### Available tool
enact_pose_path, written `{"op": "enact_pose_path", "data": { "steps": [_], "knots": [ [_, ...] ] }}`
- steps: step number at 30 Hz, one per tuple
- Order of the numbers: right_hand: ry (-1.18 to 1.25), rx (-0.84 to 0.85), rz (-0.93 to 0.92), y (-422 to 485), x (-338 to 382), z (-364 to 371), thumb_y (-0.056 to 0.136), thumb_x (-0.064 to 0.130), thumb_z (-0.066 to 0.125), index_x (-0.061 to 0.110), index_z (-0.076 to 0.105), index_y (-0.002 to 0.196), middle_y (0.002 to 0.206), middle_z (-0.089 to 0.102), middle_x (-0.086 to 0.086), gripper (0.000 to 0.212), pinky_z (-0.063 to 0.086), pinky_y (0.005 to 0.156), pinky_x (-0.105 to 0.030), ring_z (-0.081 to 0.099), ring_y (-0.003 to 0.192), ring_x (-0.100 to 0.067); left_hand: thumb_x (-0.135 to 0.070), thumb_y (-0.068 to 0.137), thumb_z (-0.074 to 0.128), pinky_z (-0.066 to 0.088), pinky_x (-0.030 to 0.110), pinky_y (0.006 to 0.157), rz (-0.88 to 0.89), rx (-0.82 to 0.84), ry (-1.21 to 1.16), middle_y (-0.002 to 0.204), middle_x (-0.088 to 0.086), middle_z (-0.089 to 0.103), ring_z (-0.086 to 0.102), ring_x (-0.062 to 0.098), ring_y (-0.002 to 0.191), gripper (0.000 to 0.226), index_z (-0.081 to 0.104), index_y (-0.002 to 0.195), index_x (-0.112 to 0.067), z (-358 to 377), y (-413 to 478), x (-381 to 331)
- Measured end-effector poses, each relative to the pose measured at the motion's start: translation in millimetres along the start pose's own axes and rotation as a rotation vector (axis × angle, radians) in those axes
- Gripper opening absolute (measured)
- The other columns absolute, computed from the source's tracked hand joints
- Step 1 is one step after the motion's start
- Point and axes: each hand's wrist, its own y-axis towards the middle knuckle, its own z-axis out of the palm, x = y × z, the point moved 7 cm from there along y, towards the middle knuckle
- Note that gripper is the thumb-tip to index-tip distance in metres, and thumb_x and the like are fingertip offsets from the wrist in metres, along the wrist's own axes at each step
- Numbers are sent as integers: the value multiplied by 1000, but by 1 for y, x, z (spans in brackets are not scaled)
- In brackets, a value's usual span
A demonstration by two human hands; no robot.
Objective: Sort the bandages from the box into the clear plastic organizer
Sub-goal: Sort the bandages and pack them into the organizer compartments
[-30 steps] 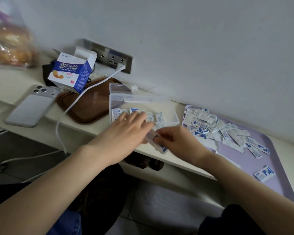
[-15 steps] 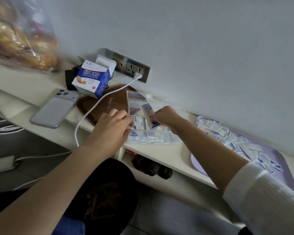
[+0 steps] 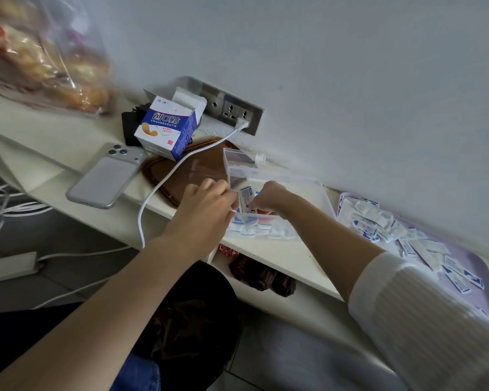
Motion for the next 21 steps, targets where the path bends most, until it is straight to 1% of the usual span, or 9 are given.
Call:
{"op": "enact_pose_path", "data": {
  "steps": [1,3,6,7,11,14,18,20,21],
  "knots": [
    [-34,0,-12,0,1,0,88,18,60,5,54,107,92,57,-9,24,38,53,-18,53,76,-17,-29,97,41,27,30,95,-1,4,3,119,-10,45,37,13,116,18,52,112,-28,1,0,0],
    [-111,-12,-26,0,4,-1,87,23,63,9,50,95,80,54,-4,21,36,49,-17,50,63,-13,-29,97,41,27,30,96,-3,8,4,119,-9,45,37,14,116,18,52,112,-28,1,2,0],
    [-199,-73,-40,1,4,-6,86,27,64,9,42,70,67,46,0,33,29,43,-18,42,54,-9,-28,98,41,28,31,97,-4,7,6,120,-8,45,37,15,116,19,52,113,-27,1,2,0],
    [-223,-90,-46,1,5,-7,87,27,63,12,38,66,66,44,0,36,28,42,-18,42,53,-9,-27,98,41,28,31,97,-4,5,5,120,-8,45,37,15,116,19,52,114,-27,1,3,-1],
    [-267,-92,-65,0,7,-5,93,20,51,12,37,65,69,50,-2,33,30,40,-17,48,51,-10,-26,98,41,28,31,97,-7,11,0,121,-7,44,35,15,117,20,52,115,-27,0,3,-2],
    [-269,-96,-86,-2,8,-4,95,18,48,11,36,64,66,47,-1,34,30,43,-18,46,53,-11,-25,98,42,27,30,98,-11,22,4,123,-6,44,34,15,119,21,51,117,-27,0,3,-3],
    [-343,-111,-112,-6,10,-6,94,12,46,4,48,82,76,48,-2,15,33,45,-18,47,57,-13,-25,98,42,27,30,99,-15,30,-3,124,-5,43,34,15,119,22,51,118,-26,0,4,-3],
    [-377,-139,-129,-8,9,-9,93,9,45,4,44,74,71,44,-2,19,33,47,-20,42,55,-13,-26,98,42,27,30,99,-15,30,2,124,-5,43,34,16,119,22,51,118,-25,0,3,-4],
    [-365,-153,-147,-11,10,-10,92,8,45,4,41,70,68,41,-2,23,35,51,-23,40,55,-14,-25,98,41,27,31,98,-16,29,4,123,-5,43,34,16,119,22,51,118,-25,0,3,-4]
  ]
}}
